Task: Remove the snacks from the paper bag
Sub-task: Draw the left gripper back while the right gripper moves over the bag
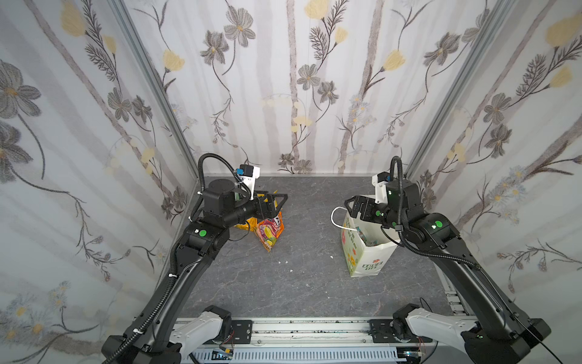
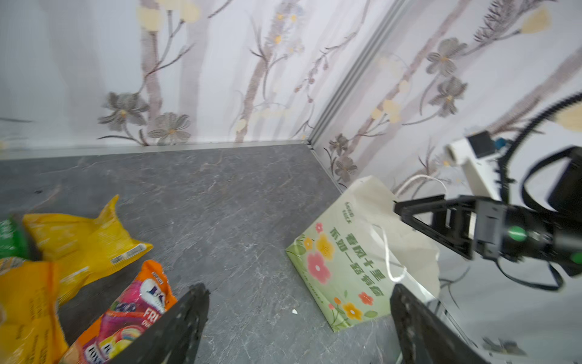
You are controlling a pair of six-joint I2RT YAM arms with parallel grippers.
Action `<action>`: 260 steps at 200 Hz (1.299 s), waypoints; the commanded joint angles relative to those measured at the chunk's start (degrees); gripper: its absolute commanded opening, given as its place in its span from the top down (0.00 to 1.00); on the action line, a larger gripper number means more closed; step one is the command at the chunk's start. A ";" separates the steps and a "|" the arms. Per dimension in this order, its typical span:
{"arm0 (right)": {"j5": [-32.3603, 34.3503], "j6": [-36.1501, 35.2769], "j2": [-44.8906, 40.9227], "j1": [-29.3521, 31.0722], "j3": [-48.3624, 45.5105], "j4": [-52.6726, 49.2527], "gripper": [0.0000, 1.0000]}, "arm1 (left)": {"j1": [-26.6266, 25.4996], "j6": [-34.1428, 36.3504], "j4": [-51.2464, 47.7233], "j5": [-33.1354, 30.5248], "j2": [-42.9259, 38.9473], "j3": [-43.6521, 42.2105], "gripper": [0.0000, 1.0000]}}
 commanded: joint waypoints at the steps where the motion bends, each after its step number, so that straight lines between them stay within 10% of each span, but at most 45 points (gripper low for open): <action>1: 1.07 -1.22 1.15 -0.28 -0.98 -1.42 0.06 | -4.78 8.79 -6.13 2.47 -0.17 3.63 0.06; 127: 0.88 -0.15 -2.37 -2.49 -3.97 1.91 0.01 | -19.88 21.25 -14.26 2.11 1.72 10.47 0.03; 260: 1.18 -1.47 4.74 -5.10 -12.50 1.73 0.31 | -21.71 22.62 -15.85 0.83 1.49 11.33 0.02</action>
